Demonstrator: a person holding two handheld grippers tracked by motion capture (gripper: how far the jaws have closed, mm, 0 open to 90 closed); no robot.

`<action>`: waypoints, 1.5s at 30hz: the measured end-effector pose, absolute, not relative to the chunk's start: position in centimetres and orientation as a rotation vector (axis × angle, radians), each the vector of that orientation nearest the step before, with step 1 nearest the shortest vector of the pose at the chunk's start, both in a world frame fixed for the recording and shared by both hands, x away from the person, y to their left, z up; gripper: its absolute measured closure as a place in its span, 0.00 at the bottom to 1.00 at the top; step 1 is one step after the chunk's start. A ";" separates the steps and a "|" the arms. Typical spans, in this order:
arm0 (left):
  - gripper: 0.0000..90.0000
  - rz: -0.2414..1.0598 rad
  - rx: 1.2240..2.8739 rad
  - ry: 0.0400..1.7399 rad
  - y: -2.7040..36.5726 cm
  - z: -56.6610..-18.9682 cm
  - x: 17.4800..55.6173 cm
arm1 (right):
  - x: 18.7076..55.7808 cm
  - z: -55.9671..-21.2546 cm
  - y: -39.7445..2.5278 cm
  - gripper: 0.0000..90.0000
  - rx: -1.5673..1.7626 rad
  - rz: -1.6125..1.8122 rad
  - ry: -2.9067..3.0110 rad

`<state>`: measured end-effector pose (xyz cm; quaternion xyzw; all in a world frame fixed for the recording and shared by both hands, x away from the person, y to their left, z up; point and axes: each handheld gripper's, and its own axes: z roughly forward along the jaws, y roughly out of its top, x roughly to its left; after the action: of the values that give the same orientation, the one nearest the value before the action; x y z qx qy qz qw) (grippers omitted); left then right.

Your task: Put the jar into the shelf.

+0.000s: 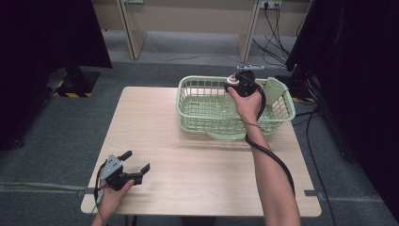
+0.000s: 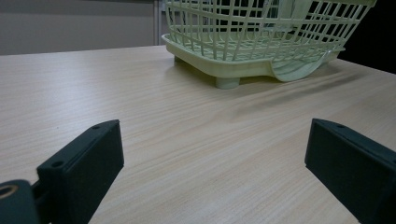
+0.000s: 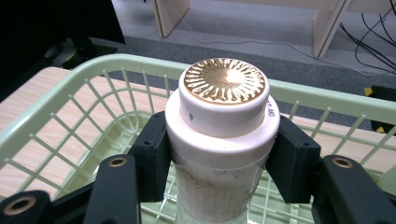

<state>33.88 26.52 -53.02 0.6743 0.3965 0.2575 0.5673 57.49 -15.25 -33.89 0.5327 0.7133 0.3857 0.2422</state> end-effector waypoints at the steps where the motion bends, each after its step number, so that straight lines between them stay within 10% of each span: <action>1: 0.04 0.606 1.588 0.931 26.5 -53.0 33.9 | 57.6 -34.0 -15.3 0.51 1.462 1.050 1.951; 45: 0.05 0.604 1.589 0.931 26.6 -53.0 33.9 | 59.2 -36.3 -15.0 0.51 1.549 0.920 2.012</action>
<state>33.90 26.55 -53.01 0.6758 0.3958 0.2571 0.5661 59.17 -14.96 -36.32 0.5598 0.7270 0.3323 0.2184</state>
